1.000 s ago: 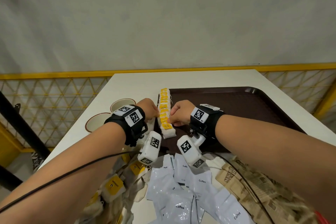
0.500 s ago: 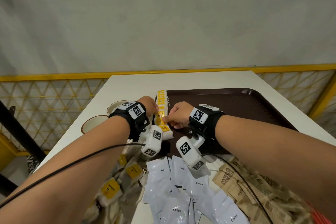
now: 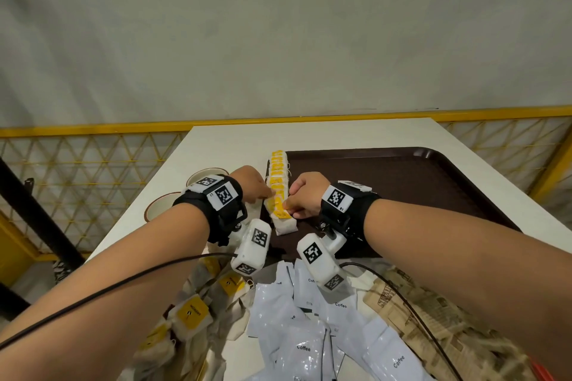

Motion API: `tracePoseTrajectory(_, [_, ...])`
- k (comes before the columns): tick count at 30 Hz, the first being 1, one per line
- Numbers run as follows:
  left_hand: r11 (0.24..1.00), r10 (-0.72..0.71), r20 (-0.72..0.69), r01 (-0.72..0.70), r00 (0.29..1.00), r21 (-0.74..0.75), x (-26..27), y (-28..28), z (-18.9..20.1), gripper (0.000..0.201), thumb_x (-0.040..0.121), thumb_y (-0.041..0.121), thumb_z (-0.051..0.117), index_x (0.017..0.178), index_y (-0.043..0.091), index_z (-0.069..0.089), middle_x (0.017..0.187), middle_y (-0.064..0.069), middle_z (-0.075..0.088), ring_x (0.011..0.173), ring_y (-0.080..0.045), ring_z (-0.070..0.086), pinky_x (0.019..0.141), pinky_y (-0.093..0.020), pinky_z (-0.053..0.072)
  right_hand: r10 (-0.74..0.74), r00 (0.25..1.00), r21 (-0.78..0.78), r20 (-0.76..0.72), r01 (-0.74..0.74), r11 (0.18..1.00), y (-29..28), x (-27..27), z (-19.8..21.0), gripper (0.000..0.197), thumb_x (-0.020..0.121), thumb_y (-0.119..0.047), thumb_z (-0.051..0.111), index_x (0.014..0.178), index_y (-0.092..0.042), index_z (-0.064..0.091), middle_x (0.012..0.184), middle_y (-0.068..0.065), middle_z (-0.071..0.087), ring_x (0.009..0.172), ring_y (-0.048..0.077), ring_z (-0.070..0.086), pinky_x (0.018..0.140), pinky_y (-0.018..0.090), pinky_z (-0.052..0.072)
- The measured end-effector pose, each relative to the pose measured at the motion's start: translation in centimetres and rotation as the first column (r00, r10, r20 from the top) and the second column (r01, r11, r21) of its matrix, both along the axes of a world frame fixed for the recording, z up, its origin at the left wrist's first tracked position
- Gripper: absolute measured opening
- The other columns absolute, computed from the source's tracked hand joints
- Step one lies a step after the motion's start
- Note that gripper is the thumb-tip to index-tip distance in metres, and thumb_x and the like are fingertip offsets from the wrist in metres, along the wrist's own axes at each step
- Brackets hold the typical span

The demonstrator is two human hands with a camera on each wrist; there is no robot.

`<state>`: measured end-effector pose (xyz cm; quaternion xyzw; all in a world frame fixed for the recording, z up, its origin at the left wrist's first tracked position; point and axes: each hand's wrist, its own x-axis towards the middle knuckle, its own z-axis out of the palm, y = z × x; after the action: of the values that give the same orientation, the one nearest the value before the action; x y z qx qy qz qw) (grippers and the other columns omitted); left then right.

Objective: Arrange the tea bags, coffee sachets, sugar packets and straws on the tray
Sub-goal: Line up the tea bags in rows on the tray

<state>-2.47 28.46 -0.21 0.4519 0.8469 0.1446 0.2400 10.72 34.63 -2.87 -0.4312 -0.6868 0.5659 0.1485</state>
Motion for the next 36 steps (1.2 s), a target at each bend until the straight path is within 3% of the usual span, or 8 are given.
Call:
tracePoseTrajectory(4, [1.0, -0.023, 0.054, 0.022, 0.998, 0.021, -0.1, -0.4, 0.3, 0.022, 0.088, 0.024, 0.065, 0.101, 0.007, 0.069, 0.073, -0.001, 0.057, 0.059, -0.008, 0.049, 0.044, -0.017, 0.035, -0.025, 0.999, -0.009, -0.023, 0.025, 1.0, -0.1, -0.1, -0.1, 0.033, 0.078, 0.012, 0.069, 0.073, -0.012, 0.046, 0.066, 0.015, 0.058, 0.054, 0.022, 0.059, 0.056, 0.031, 0.054])
tracePoseTrajectory(9, [0.997, -0.075, 0.015, 0.074, 0.997, 0.037, 0.3, 0.0, 0.4, 0.011, 0.091, 0.012, 0.06, 0.098, 0.01, 0.068, 0.069, 0.003, 0.055, 0.058, -0.006, 0.05, 0.033, -0.008, 0.034, -0.034, 0.999, 0.051, 0.01, 0.033, 0.998, -0.1, 0.0, -0.4, 0.028, 0.083, 0.003, 0.067, 0.068, -0.011, 0.049, 0.065, 0.012, 0.057, 0.05, 0.017, 0.053, 0.047, 0.025, 0.05])
tracePoseTrajectory(14, [0.995, -0.1, -0.052, 0.101, 0.994, 0.016, 0.5, 0.8, 0.1, 0.016, 0.091, 0.011, 0.059, 0.104, 0.008, 0.068, 0.089, -0.005, 0.059, 0.059, -0.008, 0.05, 0.051, -0.017, 0.039, 0.17, 0.954, 0.091, 0.245, -0.198, 0.976, 0.0, 0.3, 0.2, 0.027, 0.078, -0.022, 0.078, 0.068, -0.009, 0.057, 0.07, 0.009, 0.058, 0.069, 0.022, 0.056, 0.07, 0.031, 0.05])
tracePoseTrajectory(17, [0.993, -0.112, -0.073, 0.113, 0.991, 0.016, 0.5, 1.0, 0.0, 0.019, 0.09, 0.011, 0.06, 0.107, 0.006, 0.068, 0.091, -0.006, 0.059, 0.06, -0.01, 0.05, 0.05, -0.017, 0.038, 0.235, 0.919, 0.133, 0.317, -0.288, 0.948, 0.0, 0.9, 0.4, 0.023, 0.077, -0.016, 0.078, 0.07, -0.013, 0.056, 0.068, 0.006, 0.06, 0.062, 0.017, 0.057, 0.062, 0.023, 0.05])
tracePoseTrajectory(22, [0.993, -0.101, -0.085, 0.106, 0.991, 0.055, 0.2, 1.0, -0.7, 0.008, 0.09, 0.012, 0.061, 0.095, 0.015, 0.067, 0.089, -0.003, 0.059, 0.058, -0.01, 0.049, 0.046, -0.015, 0.037, 0.176, 0.976, 0.017, 0.129, -0.179, 0.984, 0.0, 1.3, 0.6, 0.032, 0.076, 0.005, 0.074, 0.077, -0.012, 0.047, 0.065, 0.012, 0.059, 0.066, 0.024, 0.058, 0.06, 0.028, 0.049])
tracePoseTrajectory(26, [0.988, -0.05, -0.026, 0.054, 0.998, 0.145, 0.3, 0.5, -0.8, 0.009, 0.09, 0.011, 0.06, 0.086, 0.018, 0.065, 0.067, 0.004, 0.053, 0.054, -0.008, 0.046, 0.035, -0.009, 0.033, 0.127, 0.988, 0.014, 0.085, -0.129, 0.992, -0.3, 0.7, 0.3, 0.034, 0.076, 0.007, 0.073, 0.077, -0.012, 0.045, 0.066, 0.014, 0.059, 0.063, 0.025, 0.06, 0.058, 0.028, 0.051])
tracePoseTrajectory(32, [0.97, 0.08, 0.202, -0.123, 0.976, 0.211, 0.2, -0.8, -0.5, 0.019, 0.095, 0.011, 0.049, 0.099, 0.002, 0.065, 0.08, -0.008, 0.056, 0.061, -0.015, 0.051, 0.052, -0.023, 0.041, 0.11, 0.991, 0.048, 0.072, -0.114, 0.992, -0.1, 0.3, 0.0, 0.034, 0.074, 0.007, 0.075, 0.066, -0.009, 0.046, 0.062, 0.013, 0.059, 0.063, 0.026, 0.062, 0.06, 0.029, 0.054])
tracePoseTrajectory(36, [0.968, 0.059, 0.206, -0.107, 0.977, 0.229, 0.0, -2.2, -0.5, 0.017, 0.093, 0.007, 0.053, 0.098, 0.001, 0.068, 0.081, -0.008, 0.061, 0.069, -0.014, 0.056, 0.06, -0.022, 0.047, 0.155, 0.986, 0.043, 0.069, -0.158, 0.987, 0.1, 0.9, 0.3, 0.033, 0.074, 0.005, 0.076, 0.059, -0.008, 0.05, 0.061, 0.012, 0.056, 0.072, 0.027, 0.061, 0.08, 0.04, 0.056])
